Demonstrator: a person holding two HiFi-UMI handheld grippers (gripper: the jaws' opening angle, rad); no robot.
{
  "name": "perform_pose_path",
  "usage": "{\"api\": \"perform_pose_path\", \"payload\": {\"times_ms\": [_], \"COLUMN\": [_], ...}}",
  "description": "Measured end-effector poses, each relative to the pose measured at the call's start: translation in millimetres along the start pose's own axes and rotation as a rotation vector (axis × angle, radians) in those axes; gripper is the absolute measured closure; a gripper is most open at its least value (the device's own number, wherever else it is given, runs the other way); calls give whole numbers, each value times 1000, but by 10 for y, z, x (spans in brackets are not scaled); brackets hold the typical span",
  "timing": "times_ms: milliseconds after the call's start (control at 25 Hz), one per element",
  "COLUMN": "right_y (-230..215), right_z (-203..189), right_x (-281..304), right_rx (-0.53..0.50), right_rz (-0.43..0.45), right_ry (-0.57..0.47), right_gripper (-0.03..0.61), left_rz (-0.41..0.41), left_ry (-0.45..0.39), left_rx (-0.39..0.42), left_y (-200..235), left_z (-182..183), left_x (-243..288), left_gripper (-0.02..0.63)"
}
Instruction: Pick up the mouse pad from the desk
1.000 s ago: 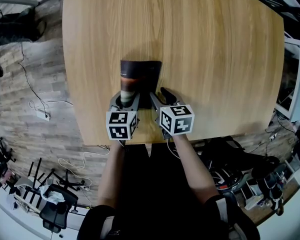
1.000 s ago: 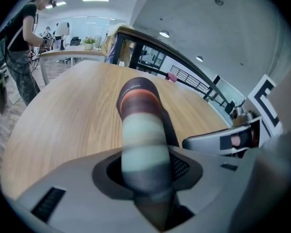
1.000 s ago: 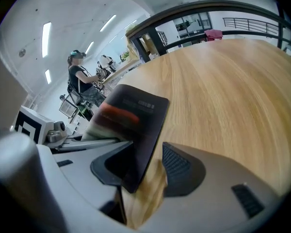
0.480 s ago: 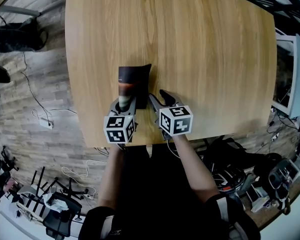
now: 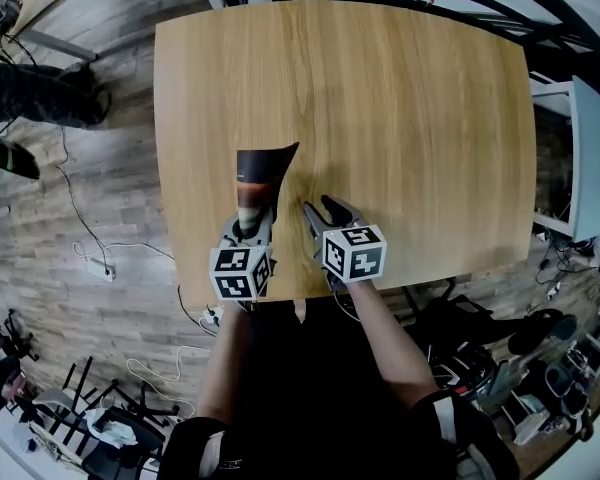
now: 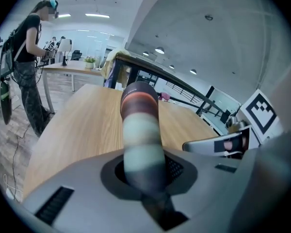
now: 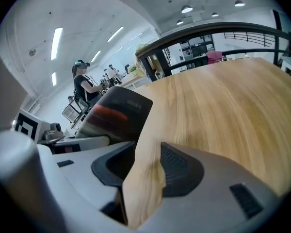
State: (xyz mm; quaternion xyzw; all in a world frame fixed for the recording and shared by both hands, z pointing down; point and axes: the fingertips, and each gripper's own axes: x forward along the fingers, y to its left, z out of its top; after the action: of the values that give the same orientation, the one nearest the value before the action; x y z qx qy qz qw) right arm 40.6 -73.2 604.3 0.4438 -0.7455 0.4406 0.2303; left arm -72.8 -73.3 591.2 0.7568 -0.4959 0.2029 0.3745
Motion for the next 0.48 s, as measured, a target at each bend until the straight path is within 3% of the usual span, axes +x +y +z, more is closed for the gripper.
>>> {"api": "perform_pose_path", "payload": {"times_ms": [480], "right_y": [284], "right_z": [563], "right_x": [-669], "right_rx": [-36], "right_rz": [-57], "right_ry": [-240], "right_gripper": [501], "left_rz": [-28], "left_ry": [-192], "left_rx": [27], "left_y": [-284], "left_z": [630], "left_x": [-752], "left_gripper": [552]}}
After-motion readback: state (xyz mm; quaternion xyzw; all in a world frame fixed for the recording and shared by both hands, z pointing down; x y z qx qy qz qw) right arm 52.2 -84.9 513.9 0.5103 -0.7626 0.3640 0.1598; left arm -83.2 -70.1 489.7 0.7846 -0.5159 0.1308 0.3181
